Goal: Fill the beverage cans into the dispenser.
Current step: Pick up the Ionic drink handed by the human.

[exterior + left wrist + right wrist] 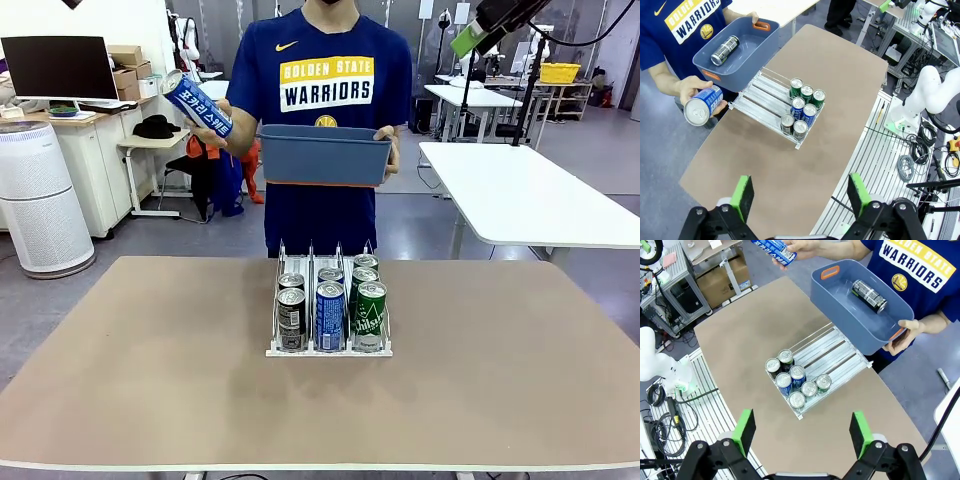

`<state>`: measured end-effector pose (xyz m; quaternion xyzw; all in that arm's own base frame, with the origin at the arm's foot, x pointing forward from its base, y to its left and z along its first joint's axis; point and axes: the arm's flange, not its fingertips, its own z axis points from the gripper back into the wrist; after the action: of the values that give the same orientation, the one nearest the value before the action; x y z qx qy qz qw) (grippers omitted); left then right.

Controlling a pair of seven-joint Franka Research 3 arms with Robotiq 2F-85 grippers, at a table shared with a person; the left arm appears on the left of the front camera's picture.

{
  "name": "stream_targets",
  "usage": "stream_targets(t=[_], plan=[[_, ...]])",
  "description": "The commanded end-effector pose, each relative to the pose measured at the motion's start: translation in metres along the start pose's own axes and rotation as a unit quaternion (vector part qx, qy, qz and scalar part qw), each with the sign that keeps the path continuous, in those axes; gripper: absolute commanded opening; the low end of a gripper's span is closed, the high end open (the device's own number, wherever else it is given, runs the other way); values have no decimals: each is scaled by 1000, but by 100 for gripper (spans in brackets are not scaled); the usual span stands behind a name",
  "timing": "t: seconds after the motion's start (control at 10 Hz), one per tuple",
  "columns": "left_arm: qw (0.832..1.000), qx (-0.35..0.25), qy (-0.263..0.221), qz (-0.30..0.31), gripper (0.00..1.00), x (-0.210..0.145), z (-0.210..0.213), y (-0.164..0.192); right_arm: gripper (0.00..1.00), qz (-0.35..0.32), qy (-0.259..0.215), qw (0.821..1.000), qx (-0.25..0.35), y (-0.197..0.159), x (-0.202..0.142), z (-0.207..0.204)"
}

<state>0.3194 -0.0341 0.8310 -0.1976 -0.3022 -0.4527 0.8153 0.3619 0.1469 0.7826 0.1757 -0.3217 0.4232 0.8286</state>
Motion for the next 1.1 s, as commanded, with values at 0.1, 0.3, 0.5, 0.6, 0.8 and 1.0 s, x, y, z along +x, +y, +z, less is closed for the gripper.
stream_targets(t=[0.1,0.3,0.5,0.6,0.8,1.0], plan=[[1000,5,1,-2,100,-1,0,-1,100,1,3,1000,4,1,0,0],[1000,5,1,-2,100,-1,0,-1,100,1,3,1000,4,1,0,0],[1000,5,1,-2,100,-1,0,-1,100,1,3,1000,4,1,0,0],[1000,5,1,-2,100,-1,0,-1,100,1,3,1000,4,1,0,0],[1000,5,1,-2,100,-1,0,-1,100,1,3,1000,4,1,0,0],[1000,5,1,-2,100,-1,0,-1,100,1,3,1000,4,1,0,0]])
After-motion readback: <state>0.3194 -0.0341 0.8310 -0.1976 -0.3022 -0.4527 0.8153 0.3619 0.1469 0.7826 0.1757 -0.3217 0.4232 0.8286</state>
